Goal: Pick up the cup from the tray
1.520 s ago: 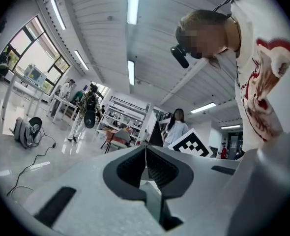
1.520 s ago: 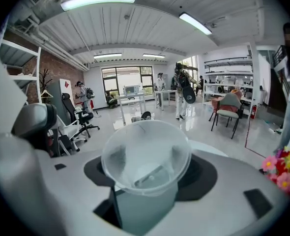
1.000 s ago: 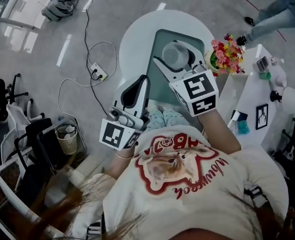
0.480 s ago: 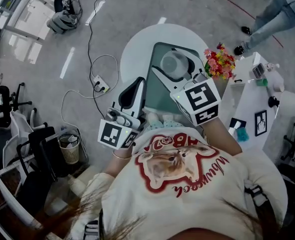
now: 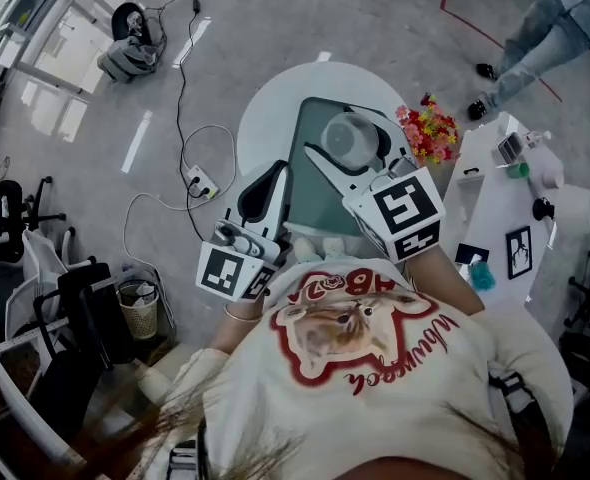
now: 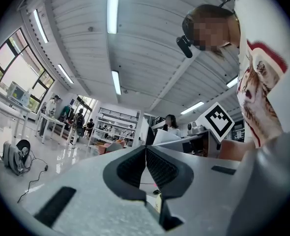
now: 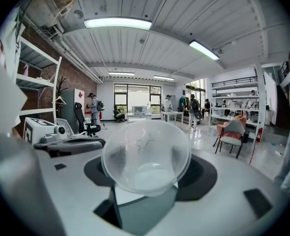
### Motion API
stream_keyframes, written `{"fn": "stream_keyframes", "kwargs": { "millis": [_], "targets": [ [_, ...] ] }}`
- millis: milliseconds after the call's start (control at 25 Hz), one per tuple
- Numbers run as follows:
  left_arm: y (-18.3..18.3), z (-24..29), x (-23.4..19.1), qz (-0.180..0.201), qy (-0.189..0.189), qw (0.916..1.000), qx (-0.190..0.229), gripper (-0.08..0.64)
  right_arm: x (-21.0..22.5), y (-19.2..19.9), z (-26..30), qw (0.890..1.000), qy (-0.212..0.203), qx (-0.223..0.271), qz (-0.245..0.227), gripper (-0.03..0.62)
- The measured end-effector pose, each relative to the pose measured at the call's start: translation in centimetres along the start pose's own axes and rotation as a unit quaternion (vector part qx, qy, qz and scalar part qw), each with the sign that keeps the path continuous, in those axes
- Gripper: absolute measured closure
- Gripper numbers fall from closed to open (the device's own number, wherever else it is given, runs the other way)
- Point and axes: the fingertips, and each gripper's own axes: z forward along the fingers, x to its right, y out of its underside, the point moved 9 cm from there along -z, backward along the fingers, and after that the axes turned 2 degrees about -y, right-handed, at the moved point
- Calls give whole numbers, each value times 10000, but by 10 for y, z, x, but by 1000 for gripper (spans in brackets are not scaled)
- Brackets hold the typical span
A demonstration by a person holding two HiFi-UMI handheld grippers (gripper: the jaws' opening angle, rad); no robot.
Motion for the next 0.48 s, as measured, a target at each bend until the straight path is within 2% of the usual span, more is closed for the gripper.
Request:
{"fn": "stream_keyframes", "kwargs": {
  "millis": [320, 480],
  "targets": [
    [2, -3, 20, 59, -169, 9998, 54, 545, 1, 10, -17, 9998, -182, 70, -65, 284],
    [10, -12, 31, 106, -392, 9992, 52, 545, -1, 18, -25, 9994, -323, 66, -131, 284]
  ]
}}
